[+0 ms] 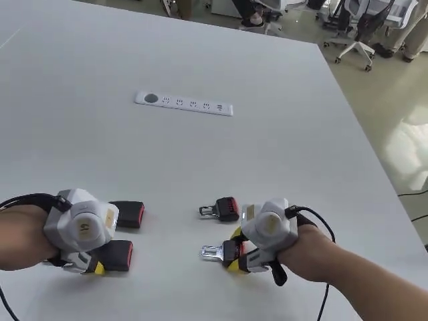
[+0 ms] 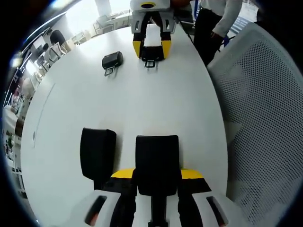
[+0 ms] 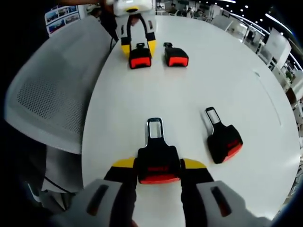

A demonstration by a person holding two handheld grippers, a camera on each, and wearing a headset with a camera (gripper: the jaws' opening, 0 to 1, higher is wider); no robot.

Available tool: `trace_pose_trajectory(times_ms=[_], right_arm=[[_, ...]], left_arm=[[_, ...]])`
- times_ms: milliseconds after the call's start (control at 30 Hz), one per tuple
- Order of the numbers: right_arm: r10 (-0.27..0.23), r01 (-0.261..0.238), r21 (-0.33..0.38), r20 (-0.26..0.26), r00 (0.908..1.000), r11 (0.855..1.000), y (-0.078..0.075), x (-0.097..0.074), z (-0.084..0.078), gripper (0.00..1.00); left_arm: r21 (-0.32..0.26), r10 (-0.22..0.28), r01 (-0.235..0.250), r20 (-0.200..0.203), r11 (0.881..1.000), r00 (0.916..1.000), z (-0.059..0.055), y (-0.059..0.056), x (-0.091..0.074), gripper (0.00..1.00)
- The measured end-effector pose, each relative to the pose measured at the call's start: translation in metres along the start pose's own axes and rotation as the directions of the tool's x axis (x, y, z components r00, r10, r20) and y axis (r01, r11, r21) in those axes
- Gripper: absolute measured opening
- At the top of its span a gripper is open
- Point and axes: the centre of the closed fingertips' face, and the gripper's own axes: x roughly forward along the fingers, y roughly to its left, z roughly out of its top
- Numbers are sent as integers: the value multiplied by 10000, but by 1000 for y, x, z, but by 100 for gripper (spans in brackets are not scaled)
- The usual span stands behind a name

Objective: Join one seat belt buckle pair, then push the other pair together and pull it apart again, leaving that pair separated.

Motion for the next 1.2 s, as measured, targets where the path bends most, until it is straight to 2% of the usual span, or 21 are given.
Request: trace_pose_trajectory(times_ms=[333, 600, 767, 867, 1200], right_arm=[[86, -86, 0, 13, 10000, 10000, 0, 0, 0, 36], [133, -133, 1, -135, 9998, 9999, 1, -1, -2, 37], [211, -207, 240, -179, 9996, 9995, 1, -3, -4, 38], [189, -190, -26, -270, 9995, 9998, 1, -3, -7, 37], [154, -159, -173, -298, 9994, 9997, 2, -4, -7, 36]], left_arm=[[-77, -174, 173, -205, 9998, 9996, 1, -2, 1, 34], [-153, -141, 139, -138, 9998, 9998, 1, -3, 0, 34], [-160, -155, 153, -158, 9998, 9998, 2, -4, -1, 34], [-161, -160, 158, -156, 9997, 9998, 2, -5, -2, 34], [-140, -186, 183, -182, 9997, 9997, 3, -5, -2, 34]])
